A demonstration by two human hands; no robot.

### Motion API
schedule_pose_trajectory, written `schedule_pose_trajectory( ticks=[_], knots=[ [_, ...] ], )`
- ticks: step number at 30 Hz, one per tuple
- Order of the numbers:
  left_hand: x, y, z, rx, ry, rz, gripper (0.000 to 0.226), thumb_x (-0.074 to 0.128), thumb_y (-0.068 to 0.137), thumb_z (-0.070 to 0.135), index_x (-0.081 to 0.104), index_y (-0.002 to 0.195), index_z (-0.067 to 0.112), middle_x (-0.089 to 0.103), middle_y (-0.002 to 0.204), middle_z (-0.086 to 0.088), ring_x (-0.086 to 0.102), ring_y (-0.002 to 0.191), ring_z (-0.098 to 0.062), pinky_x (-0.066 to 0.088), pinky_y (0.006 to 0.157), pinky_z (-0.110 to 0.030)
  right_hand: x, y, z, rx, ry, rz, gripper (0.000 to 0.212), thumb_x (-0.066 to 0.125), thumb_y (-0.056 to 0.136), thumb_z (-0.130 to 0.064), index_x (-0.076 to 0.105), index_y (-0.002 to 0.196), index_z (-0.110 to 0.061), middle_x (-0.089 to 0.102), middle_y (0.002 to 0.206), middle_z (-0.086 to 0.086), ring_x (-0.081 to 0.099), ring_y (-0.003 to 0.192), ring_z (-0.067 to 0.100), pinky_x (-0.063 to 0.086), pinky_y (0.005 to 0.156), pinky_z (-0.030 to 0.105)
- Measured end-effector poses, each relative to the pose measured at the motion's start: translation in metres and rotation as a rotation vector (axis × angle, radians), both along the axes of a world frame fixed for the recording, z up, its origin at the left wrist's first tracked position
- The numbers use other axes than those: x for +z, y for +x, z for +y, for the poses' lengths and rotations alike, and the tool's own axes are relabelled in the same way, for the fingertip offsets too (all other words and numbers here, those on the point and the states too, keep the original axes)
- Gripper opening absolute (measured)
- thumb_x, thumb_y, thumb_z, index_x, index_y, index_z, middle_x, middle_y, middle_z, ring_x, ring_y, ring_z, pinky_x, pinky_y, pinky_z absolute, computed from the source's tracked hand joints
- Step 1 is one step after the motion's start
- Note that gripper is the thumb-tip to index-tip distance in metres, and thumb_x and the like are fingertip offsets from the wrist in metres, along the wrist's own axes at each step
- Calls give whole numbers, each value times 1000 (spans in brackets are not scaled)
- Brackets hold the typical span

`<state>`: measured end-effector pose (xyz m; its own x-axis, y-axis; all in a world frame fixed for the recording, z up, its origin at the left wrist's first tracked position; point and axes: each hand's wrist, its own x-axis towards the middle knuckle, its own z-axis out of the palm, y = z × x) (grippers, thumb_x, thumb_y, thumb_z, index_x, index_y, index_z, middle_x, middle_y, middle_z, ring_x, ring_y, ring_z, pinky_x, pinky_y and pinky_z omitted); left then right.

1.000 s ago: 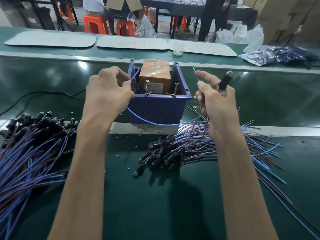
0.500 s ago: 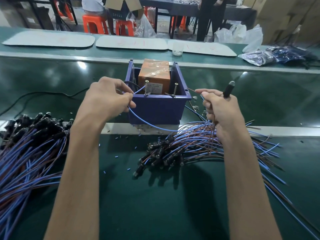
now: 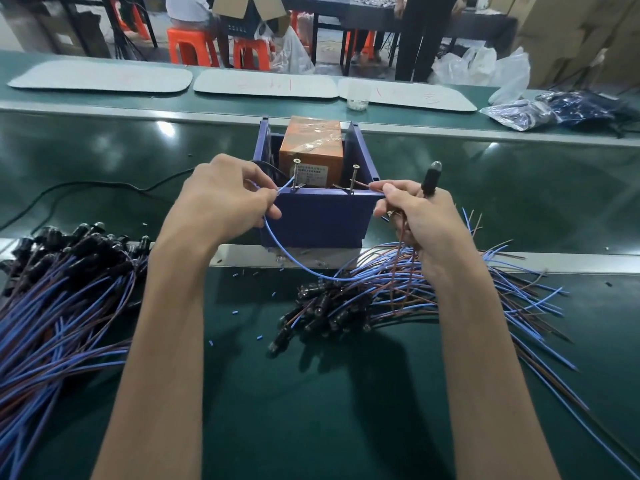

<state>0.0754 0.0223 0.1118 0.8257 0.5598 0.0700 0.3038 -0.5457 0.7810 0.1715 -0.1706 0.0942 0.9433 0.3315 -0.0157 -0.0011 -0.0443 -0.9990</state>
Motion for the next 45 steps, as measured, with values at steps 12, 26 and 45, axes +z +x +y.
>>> schedule_pose_trajectory(
  ticks=[12,26,45],
  knots=[
    [4,-5,4,-43,-12,17,15,62,88,17,70,77,21,70,60,13,57,45,3,44,63,-21,-1,2,-3,15,-21,-18,26,51,98,-11,71,83,-18,62,53,-6,30,43,4,23,37,13],
    [7,-7,2,-61,45,30,17,63,90,21,71,76,24,70,62,16,54,41,5,41,59,-19,5,-5,-6,10,-38,-25,25,51,98,-14,69,83,-22,59,51,-8,31,39,2,24,37,10],
    [8,-8,2,-59,55,45,17,62,90,21,70,75,25,70,62,17,54,41,5,43,61,-20,6,-6,-6,11,-50,-13,24,53,97,-14,70,81,-22,59,52,-8,32,44,2,25,39,9]
  ],
)
